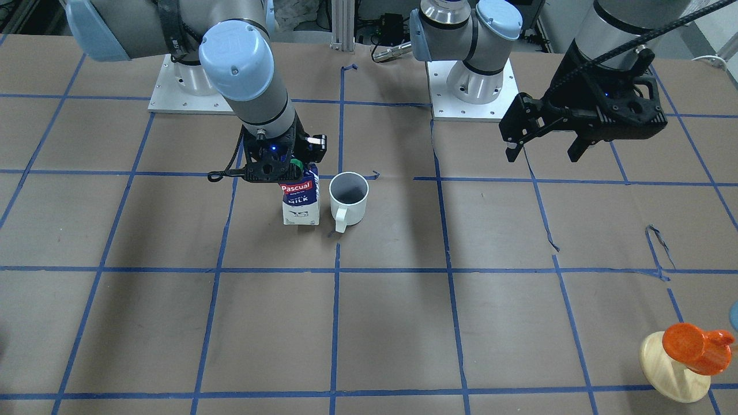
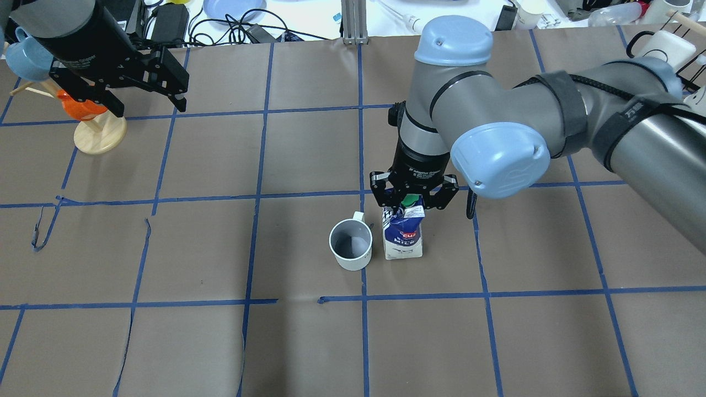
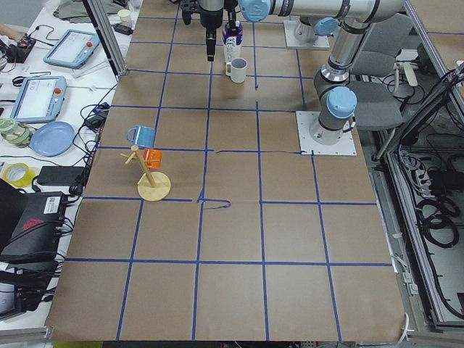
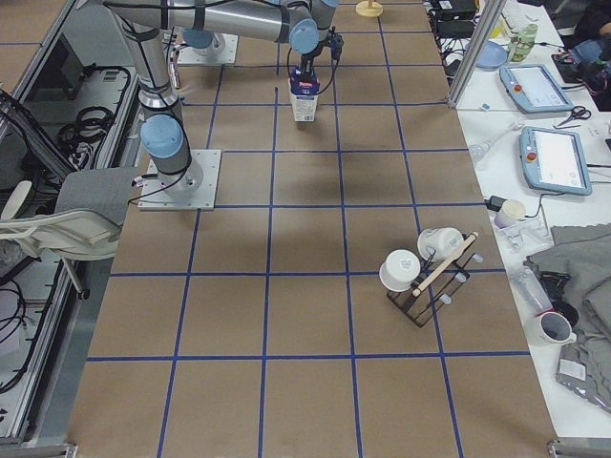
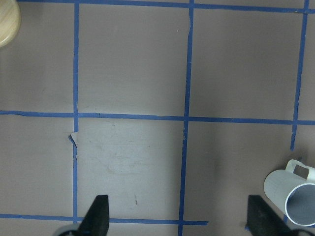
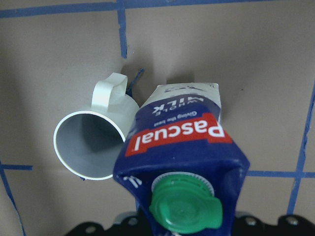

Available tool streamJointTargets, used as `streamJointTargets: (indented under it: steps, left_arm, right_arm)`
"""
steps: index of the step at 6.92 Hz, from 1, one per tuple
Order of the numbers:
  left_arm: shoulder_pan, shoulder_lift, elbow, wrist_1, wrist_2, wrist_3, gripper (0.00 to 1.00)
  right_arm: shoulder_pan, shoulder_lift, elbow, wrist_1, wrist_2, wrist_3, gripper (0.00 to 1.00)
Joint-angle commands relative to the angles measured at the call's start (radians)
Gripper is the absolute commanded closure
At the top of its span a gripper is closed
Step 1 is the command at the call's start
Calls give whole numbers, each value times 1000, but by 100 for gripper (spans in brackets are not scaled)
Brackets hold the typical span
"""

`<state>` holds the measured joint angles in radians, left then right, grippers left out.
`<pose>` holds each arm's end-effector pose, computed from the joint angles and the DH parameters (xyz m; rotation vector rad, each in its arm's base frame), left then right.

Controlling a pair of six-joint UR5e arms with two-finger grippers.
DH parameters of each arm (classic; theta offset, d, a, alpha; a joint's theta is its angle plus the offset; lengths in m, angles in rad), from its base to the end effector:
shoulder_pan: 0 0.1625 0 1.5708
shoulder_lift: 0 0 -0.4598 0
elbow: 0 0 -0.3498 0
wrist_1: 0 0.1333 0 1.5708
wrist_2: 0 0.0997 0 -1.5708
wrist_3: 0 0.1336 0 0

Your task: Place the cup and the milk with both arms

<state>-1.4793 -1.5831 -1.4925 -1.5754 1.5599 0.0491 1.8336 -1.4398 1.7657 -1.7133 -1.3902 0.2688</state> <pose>-0.0919 -0.4728 0.5181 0.0659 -3.1328 0.0972 0.2728 -0.4087 0.3590 0.0339 2.9970 0.3372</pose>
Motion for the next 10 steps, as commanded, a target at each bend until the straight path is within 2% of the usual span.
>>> streamJointTargets:
  steps: [1, 2, 3, 5, 6, 8, 9, 10]
  left_arm:
    - [-1, -1, 0, 0, 0, 0, 0]
    - [-1, -1, 0, 0, 0, 0, 0]
    - [-3, -1, 0, 0, 0, 0, 0]
    - [-1, -1, 0, 2, 0, 0, 0]
    - [-1, -1, 0, 2, 0, 0, 0]
    - [-3, -1, 0, 2, 0, 0, 0]
    - [-1, -1, 0, 2, -1, 0, 0]
    - [-3, 0, 0, 2, 0, 0, 0]
  right_arm:
    - [3, 1, 38, -25, 8, -3, 63]
    - [1, 1, 37, -23, -3, -5, 51]
    - [1, 1, 38, -25, 5, 1, 1]
    - [-7, -8, 15, -23, -35, -9, 0]
    - [-13, -25, -47, 4, -94, -11, 0]
    - [-27, -25, -264, 186, -203, -17, 0]
    - [-51, -27, -361, 301, -217, -75, 0]
    - [-92, -45, -394, 337, -219, -144, 0]
